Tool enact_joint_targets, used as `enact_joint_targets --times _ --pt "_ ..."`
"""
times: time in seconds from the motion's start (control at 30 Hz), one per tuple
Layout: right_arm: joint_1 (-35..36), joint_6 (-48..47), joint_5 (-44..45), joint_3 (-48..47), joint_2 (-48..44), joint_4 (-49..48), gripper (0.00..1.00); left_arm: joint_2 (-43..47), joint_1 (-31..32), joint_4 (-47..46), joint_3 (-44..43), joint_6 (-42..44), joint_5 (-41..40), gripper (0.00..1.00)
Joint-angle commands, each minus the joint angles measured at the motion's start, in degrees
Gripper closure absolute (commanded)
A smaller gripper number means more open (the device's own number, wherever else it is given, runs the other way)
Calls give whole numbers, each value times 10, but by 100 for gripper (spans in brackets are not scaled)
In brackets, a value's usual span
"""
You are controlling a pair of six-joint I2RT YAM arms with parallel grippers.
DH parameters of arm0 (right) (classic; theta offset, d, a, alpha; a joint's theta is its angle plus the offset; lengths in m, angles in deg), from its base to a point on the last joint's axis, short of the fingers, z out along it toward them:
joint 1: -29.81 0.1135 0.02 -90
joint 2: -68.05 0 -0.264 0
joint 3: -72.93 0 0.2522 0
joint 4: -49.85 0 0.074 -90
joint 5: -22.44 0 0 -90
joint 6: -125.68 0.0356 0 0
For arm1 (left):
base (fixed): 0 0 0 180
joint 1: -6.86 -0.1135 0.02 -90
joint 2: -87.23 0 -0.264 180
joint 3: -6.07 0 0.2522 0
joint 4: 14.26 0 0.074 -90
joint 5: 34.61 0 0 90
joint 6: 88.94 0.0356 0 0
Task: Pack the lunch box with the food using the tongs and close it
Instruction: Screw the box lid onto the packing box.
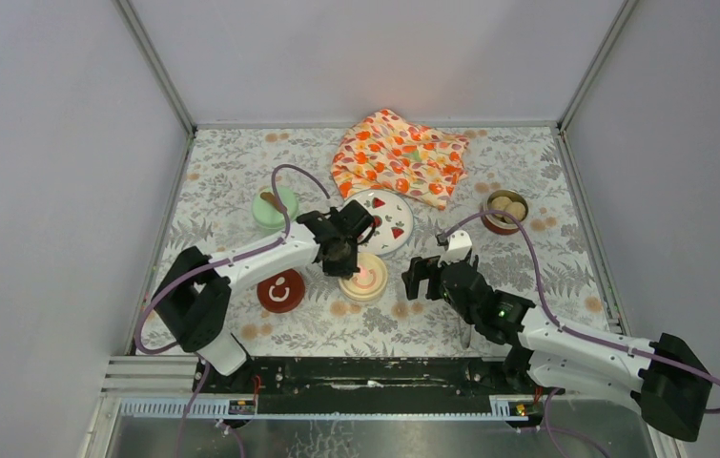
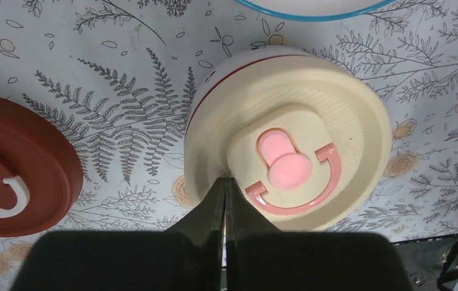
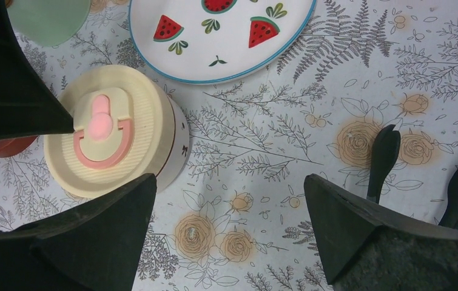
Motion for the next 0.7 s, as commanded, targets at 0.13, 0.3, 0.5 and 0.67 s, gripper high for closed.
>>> enact_joint_targets --times 0.13,0.3,0.5,0.67 --pt "-2 -9 25 0 -8 -29 0 -19 8 25 25 2 -25 100" --pt "-2 -7 19 0 -7 -31 0 18 10 43 -8 -7 -43 97" --pt "-2 -8 17 2 -9 -32 0 40 9 71 -35 -8 -77 94" --pt "-2 -8 18 2 -10 -31 0 36 9 72 -40 -6 -80 92"
